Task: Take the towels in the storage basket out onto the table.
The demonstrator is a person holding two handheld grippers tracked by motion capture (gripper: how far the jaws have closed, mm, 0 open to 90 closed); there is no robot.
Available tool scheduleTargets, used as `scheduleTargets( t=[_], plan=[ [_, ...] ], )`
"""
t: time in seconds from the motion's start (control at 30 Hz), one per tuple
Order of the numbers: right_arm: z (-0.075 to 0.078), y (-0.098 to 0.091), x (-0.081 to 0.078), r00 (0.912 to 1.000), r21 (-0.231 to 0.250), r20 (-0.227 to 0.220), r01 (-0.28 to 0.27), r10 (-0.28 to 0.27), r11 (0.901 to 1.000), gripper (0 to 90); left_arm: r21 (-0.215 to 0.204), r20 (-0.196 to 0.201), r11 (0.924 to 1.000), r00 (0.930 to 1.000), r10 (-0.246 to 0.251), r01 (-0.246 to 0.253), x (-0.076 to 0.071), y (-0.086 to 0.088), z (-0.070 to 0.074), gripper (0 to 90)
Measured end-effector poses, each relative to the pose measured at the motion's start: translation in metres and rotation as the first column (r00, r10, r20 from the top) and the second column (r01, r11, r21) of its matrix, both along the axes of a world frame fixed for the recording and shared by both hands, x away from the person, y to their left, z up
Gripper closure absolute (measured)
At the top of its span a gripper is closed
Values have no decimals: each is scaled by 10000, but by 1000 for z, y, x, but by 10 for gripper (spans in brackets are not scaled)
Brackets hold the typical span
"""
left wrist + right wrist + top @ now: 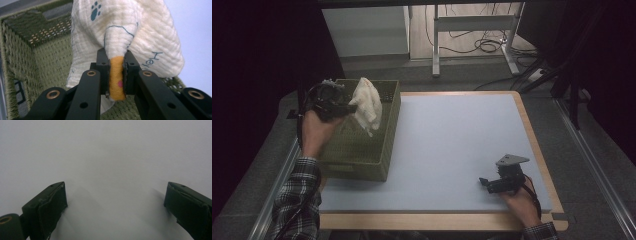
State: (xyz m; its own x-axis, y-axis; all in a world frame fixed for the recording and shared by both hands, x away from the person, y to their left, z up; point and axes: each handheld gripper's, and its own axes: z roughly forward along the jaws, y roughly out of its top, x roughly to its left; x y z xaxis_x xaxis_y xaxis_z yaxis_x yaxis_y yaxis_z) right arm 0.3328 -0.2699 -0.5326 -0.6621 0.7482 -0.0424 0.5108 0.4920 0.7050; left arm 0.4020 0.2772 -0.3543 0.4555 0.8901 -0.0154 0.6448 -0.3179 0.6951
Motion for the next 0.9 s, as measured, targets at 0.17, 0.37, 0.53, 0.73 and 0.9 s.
scheduleTargets(
  t=[0.17, 0.37, 0.53, 0.73, 0.9],
  plan=[
    [0, 0, 0, 10000, 0, 1, -1, 1, 10000, 44, -243, 201, 9990, 9991, -362, 367, -6, -8, 9, 794],
    [0, 0, 0, 10000, 3, -2, 0, 0, 10000, 44, -274, 420, 9955, 9951, -890, 902, -8, -26, 17, 794],
    [0, 0, 0, 10000, 4, -3, -3, 3, 10000, 44, -261, 499, 9925, 9918, -1179, 1193, -8, -38, 22, 794],
    [0, 0, 0, 10000, 6, -5, -2, 2, 10000, 44, -232, 631, 9882, 9867, -1500, 1517, -7, -54, 27, 793],
    [0, 0, 0, 10000, 2, 1, -4, 4, 10000, 44, -237, 696, 9844, 9826, -1721, 1741, -3, -66, 32, 793]
  ],
)
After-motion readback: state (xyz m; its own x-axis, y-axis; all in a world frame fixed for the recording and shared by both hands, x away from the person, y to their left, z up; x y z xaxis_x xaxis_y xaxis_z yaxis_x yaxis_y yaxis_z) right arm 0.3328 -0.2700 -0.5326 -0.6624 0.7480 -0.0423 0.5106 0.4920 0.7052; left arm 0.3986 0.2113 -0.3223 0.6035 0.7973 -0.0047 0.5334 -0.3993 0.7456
